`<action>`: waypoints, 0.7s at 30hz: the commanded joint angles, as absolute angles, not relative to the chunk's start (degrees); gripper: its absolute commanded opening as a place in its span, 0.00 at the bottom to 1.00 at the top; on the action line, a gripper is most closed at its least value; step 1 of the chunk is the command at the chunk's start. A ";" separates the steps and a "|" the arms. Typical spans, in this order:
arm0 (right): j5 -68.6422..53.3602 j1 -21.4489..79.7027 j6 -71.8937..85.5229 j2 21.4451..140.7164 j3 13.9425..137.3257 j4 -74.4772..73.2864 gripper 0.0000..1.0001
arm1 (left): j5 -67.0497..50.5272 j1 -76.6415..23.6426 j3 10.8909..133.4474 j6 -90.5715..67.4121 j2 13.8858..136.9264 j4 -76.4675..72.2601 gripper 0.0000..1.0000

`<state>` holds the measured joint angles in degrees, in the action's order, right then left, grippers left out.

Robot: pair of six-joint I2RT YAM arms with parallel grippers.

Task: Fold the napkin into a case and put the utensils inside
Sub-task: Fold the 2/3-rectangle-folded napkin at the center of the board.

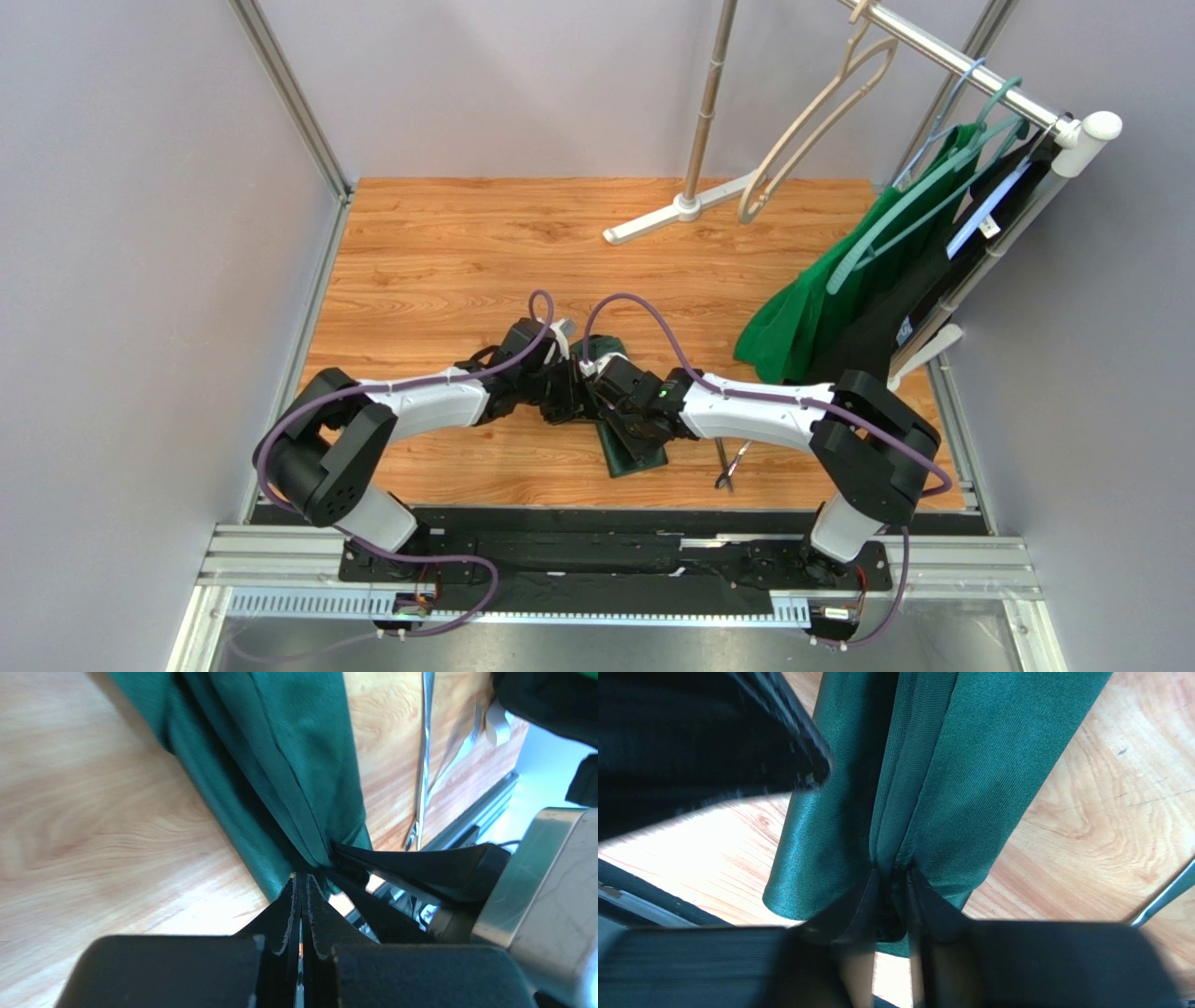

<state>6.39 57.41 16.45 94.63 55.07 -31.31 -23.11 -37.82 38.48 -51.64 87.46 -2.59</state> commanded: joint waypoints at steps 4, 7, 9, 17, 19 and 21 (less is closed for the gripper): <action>9.93 57.48 16.52 94.13 56.86 -32.78 0.01 | -22.94 -39.64 41.57 -52.03 90.08 -2.20 0.00; 10.11 57.39 16.70 92.55 57.39 -33.40 0.00 | -21.10 -39.73 41.40 -51.33 90.96 -1.32 0.00; 10.37 57.22 17.31 91.41 57.92 -34.10 0.00 | -19.96 -39.90 41.40 -50.63 91.49 -0.36 0.00; 5.11 56.34 19.25 87.72 60.37 -34.72 0.00 | -18.55 -41.04 41.57 -50.62 95.09 -1.14 0.00; 2.48 56.34 20.82 88.15 61.26 -34.89 0.00 | -18.54 -41.31 40.96 -51.41 95.54 -2.54 0.00; 0.79 56.34 22.14 88.59 61.96 -34.46 0.00 | -18.63 -41.66 40.17 -52.56 95.36 -4.47 0.00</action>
<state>5.32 56.53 18.83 89.67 58.78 -35.11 -19.81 -40.71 40.60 -51.57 94.28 -2.15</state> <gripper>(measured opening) 0.011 0.007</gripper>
